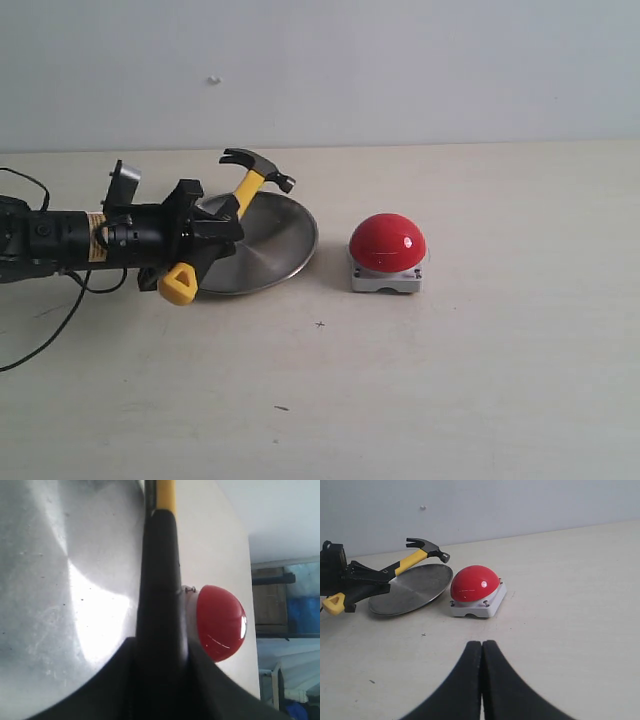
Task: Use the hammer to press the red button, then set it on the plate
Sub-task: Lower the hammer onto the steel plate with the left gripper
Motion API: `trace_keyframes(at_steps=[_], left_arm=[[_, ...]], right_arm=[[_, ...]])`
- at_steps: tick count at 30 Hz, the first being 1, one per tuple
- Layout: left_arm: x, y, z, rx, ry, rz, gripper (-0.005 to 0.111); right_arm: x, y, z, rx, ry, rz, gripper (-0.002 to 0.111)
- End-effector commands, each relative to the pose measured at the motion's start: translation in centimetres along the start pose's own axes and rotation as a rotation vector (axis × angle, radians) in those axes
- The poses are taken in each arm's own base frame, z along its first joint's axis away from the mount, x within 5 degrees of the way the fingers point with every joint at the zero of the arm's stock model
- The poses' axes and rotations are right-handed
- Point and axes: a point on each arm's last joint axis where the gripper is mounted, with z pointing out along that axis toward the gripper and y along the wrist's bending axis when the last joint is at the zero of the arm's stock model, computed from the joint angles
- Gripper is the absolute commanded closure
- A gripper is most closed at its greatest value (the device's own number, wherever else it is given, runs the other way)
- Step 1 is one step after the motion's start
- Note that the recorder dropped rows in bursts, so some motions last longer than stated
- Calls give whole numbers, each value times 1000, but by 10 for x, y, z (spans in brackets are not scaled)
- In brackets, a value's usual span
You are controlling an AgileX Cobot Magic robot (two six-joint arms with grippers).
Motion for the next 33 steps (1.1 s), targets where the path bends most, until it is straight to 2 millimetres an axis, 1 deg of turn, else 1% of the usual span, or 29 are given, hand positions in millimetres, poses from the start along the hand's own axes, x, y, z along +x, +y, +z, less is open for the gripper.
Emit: trace_keyframes(at_steps=[1, 4, 8, 12, 15, 21, 25, 27, 28, 33], left_arm=[[-7, -11, 1, 82, 1, 7, 107], [-5, -5, 3, 65, 11, 10, 107], [-6, 4, 4, -29, -1, 107, 107], [-6, 8, 3, -71, -2, 203, 107], [-8, 14, 3, -138, -16, 203, 107], [-6, 15, 3, -157, 11, 226, 105], [-6, 17, 3, -176, 13, 228, 94], [-4, 17, 3, -176, 36, 252, 87], [-3, 18, 2, -179, 51, 265, 82], [-2, 18, 2, -181, 60, 275, 64]], right_arm=[[1, 0, 0, -4, -6, -7, 108], [1, 0, 0, -4, -6, -7, 108], [1, 0, 0, -4, -6, -7, 108], [1, 0, 0, -4, -6, -7, 108], [1, 0, 0, -4, -6, -7, 108], [1, 0, 0, -4, -6, -7, 108], [1, 0, 0, -4, -6, -7, 108], [1, 0, 0, -4, -6, -7, 108], [1, 0, 0, -4, -6, -7, 108], [1, 0, 0, -4, -6, -7, 108]])
